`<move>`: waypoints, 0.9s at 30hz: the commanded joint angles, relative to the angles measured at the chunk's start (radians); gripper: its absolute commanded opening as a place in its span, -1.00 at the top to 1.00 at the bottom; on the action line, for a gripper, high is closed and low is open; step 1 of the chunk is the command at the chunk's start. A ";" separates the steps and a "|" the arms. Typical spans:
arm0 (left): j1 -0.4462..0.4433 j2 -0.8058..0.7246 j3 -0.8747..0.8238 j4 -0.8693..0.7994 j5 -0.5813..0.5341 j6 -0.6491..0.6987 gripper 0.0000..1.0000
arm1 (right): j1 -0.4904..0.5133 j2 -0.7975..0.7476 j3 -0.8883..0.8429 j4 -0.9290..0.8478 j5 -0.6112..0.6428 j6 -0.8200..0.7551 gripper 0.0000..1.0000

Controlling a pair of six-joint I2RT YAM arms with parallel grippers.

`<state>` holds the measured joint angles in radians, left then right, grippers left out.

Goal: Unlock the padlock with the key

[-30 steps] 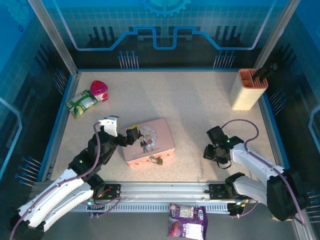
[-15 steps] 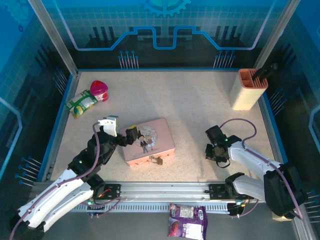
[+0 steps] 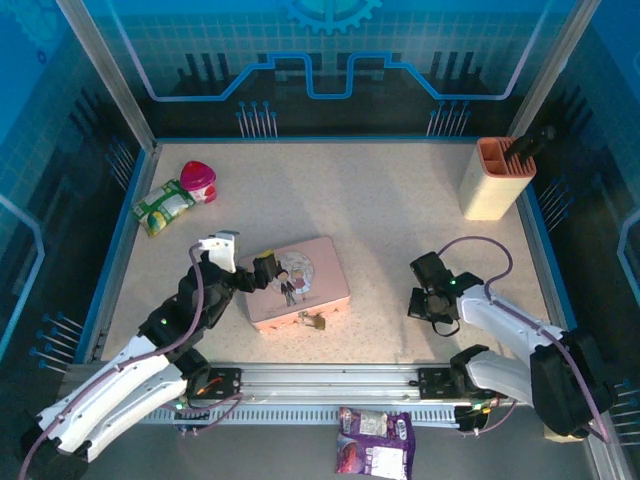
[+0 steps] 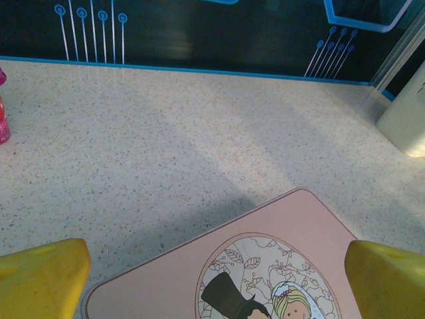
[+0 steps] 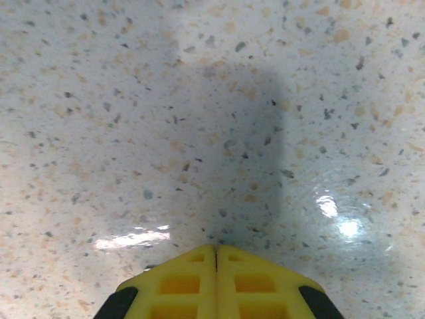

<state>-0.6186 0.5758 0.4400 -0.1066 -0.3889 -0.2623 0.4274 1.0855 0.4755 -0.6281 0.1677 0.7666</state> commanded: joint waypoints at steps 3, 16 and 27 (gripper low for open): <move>-0.008 0.046 -0.001 0.026 0.013 0.001 -0.98 | 0.013 -0.129 -0.043 0.069 -0.065 0.018 1.00; -0.043 0.204 0.054 0.149 0.329 -0.088 -0.97 | 0.015 -0.344 -0.058 0.329 -0.214 0.154 1.00; -0.259 0.371 0.033 0.445 0.425 0.277 -0.85 | 0.138 -0.298 0.169 0.385 -0.216 0.168 1.00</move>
<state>-0.8494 0.9154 0.4767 0.1879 -0.0444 -0.1371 0.5121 0.7837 0.5842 -0.2848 -0.0563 0.9203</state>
